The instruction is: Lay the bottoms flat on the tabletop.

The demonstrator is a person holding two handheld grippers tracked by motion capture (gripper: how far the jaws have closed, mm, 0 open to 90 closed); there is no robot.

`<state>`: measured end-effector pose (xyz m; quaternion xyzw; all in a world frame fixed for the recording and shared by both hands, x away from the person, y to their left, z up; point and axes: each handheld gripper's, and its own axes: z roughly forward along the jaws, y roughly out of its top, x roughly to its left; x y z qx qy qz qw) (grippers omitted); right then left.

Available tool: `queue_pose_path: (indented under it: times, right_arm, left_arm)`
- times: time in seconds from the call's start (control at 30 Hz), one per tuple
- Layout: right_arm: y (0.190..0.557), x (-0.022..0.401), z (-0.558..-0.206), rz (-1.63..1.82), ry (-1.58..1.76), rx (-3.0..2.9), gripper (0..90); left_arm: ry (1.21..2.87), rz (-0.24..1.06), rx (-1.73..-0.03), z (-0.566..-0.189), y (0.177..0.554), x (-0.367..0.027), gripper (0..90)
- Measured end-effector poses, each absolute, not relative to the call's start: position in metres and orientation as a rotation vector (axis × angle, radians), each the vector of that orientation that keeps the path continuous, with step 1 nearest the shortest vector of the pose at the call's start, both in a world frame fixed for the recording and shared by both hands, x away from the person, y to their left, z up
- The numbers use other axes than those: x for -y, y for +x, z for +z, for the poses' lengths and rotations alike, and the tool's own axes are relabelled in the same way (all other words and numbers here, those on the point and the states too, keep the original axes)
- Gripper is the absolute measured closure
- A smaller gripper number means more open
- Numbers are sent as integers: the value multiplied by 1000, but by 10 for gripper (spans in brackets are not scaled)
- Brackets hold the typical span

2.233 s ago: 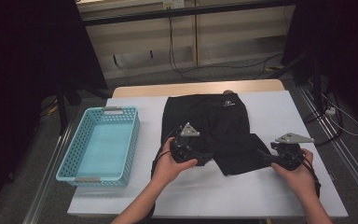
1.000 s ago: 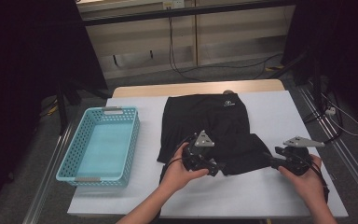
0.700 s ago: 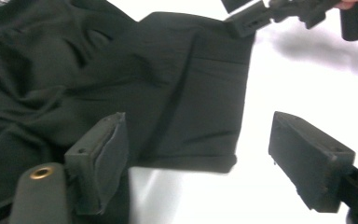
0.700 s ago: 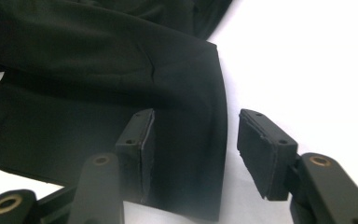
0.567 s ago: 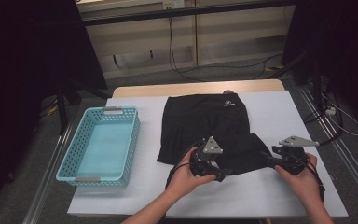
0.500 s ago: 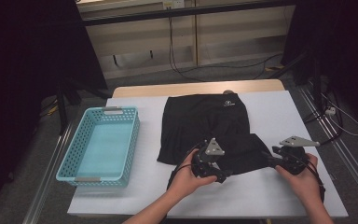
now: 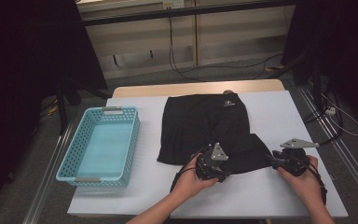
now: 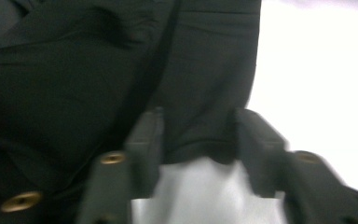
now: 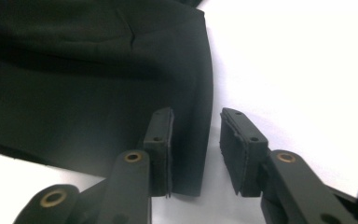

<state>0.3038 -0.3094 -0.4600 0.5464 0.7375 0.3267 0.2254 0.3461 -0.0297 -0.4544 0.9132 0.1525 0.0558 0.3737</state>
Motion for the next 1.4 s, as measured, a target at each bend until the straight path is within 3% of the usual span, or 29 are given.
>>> queue_pose_path:
  times: [0.1,0.2,0.33,0.87,1.4]
  right_arm:
    - [304,309,-460,906,1509,-2038,680]
    - [303,310,-459,924,1514,-2056,775]
    - [301,310,-457,926,1503,-2092,893]
    - [285,296,-438,994,1464,-2149,900]
    - [235,302,-438,1031,1458,-2211,900]
  left_arm:
    - [2307,90,-417,-456,349,27,696]
    - [2306,71,-439,-454,351,25,787]
    - [2303,47,-446,-450,351,21,840]
    - [2235,-39,-448,-425,348,-7,857]
    - [2288,-146,-372,-426,332,-6,857]
